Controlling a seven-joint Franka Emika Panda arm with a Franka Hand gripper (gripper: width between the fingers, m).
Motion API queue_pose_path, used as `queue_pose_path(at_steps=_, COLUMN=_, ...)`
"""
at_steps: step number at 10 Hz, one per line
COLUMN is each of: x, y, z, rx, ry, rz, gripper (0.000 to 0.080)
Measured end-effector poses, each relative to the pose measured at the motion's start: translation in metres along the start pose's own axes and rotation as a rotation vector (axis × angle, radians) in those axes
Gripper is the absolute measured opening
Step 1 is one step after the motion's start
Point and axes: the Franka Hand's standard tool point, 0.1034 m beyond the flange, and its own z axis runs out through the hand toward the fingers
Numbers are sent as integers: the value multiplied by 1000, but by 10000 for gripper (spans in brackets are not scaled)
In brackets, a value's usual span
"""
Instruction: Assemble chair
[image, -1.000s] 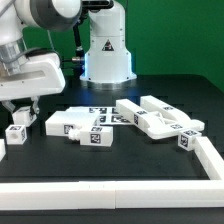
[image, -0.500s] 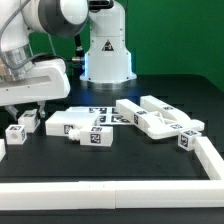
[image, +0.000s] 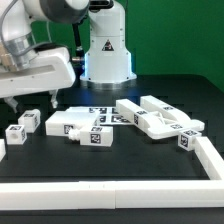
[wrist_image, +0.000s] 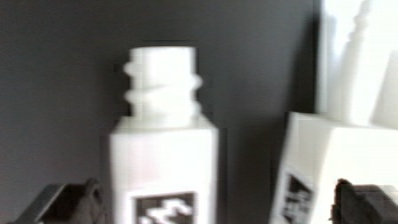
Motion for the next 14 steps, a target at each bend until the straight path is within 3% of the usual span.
queue_pose_path(at_steps=1, x=-3, y=-20, z=-3, rx=-4, ry=7, rz=42, gripper=648)
queue_pose_path(at_steps=2, x=-4, y=-35, z=-2, rx=-23, ry=24, rz=59, gripper=648)
queue_pose_path(at_steps=3, x=-5, y=-46, z=6, rx=-56, ry=45, rz=49, gripper=649)
queue_pose_path(at_steps=4, x=-4, y=-51, z=10, rx=-72, ry=53, rz=26, gripper=649)
queue_pose_path(at_steps=7, x=-5, y=-51, z=10, rx=-71, ry=50, rz=26, gripper=649)
queue_pose_path(at_steps=9, x=-18, y=-69, z=20, rx=-132, ry=120, rz=78, gripper=649)
queue_pose_path(at_steps=10, x=-26, y=-69, z=28, rx=-138, ry=103, rz=77, gripper=649)
queue_pose_path(at_steps=14, x=-30, y=-62, z=43, rx=-166, ry=96, rz=62, gripper=649)
